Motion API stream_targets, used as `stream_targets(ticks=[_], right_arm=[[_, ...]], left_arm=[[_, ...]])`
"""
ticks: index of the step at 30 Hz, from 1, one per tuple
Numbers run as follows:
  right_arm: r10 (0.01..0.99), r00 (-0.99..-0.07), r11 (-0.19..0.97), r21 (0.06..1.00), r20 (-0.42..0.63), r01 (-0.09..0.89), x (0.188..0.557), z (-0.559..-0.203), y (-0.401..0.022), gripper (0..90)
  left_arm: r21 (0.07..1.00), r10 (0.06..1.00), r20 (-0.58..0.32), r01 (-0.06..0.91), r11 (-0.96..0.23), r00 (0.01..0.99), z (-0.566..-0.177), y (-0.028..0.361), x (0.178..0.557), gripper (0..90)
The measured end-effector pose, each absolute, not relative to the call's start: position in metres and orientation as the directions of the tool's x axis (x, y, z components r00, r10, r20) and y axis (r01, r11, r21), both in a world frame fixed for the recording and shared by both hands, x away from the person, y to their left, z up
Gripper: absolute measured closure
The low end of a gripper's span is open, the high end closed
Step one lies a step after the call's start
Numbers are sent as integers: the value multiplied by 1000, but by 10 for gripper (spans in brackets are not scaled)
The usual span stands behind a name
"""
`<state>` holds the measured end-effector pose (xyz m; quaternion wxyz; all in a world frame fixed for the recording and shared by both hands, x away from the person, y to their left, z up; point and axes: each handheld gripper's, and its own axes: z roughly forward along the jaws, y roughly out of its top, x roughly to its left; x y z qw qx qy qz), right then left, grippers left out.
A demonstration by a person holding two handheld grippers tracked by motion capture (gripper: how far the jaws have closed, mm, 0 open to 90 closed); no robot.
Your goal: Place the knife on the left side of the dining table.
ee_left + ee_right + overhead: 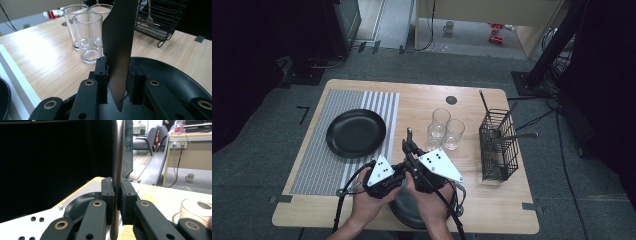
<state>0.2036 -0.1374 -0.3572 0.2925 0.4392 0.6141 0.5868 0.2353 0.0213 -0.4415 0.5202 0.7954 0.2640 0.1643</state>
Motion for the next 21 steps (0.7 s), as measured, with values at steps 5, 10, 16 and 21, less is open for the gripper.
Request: stream_targets(ticks=[5, 10, 16, 21], right_arm=[[867, -474, -74, 980, 156, 187, 201, -356, -140, 820], [846, -509, -60, 978, 157, 202, 202, -356, -142, 797], [834, -529, -40, 973, 157, 226, 203, -361, -142, 792], [825, -541, -32, 971, 160, 239, 204, -366, -143, 784]], left_arm=[[918, 557, -25, 240, -316, 830, -442, 24, 237, 758], [916, 524, -32, 234, -325, 851, -440, 25, 238, 762], [919, 516, -34, 230, -322, 856, -439, 27, 239, 765], [920, 512, -25, 220, -324, 859, -437, 29, 239, 767]])
